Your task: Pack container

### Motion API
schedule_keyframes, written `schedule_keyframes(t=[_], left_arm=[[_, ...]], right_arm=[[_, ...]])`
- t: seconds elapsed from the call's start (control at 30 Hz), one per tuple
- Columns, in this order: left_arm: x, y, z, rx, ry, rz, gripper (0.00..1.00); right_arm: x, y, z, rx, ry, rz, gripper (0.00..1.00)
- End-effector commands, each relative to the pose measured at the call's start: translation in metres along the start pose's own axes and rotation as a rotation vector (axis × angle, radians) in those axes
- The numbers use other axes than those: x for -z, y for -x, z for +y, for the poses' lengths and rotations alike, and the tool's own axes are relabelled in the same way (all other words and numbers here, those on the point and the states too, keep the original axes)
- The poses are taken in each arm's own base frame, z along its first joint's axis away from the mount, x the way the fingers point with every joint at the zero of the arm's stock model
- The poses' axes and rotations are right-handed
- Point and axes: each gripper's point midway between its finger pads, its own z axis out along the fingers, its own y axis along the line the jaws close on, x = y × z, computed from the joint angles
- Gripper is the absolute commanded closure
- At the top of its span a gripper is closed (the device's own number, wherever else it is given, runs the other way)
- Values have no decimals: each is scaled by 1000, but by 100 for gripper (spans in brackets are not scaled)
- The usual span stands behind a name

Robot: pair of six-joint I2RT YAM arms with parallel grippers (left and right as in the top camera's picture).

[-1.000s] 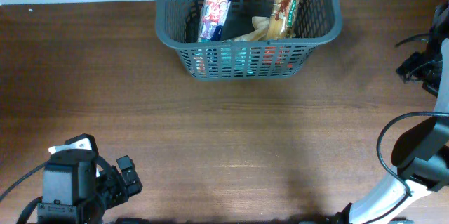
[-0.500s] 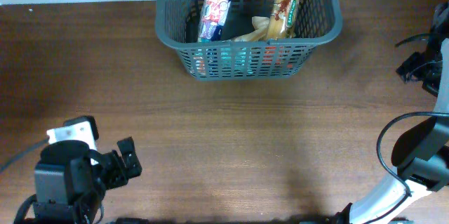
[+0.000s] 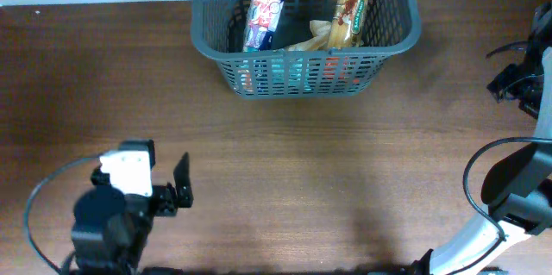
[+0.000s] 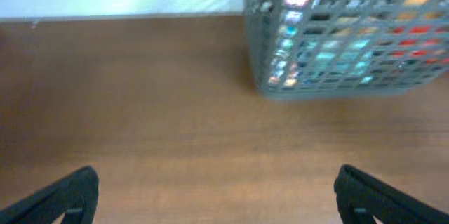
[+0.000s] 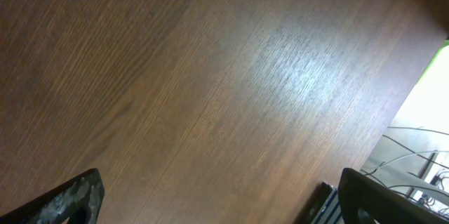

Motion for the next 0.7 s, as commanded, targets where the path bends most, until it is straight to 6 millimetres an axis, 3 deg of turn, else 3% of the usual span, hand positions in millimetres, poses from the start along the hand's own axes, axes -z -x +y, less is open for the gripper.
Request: schedule_keyframes(t=[0.0,0.3,0.43,0.67], left_arm=[[-3,-16,-16,-33,-102,-92,1],[-13,-22,-17,-38,-114,-263,1],[-19,-17,-9,-30,-79,-355,1],[-25,-24,2,-31,-35,-435,1]], right_arm=[[0,0,-3,-15,-2,0,1],[0,0,-3,-15,-2,0,1],[0,0,-3,-15,-2,0,1],[0,0,-3,-15,-2,0,1]])
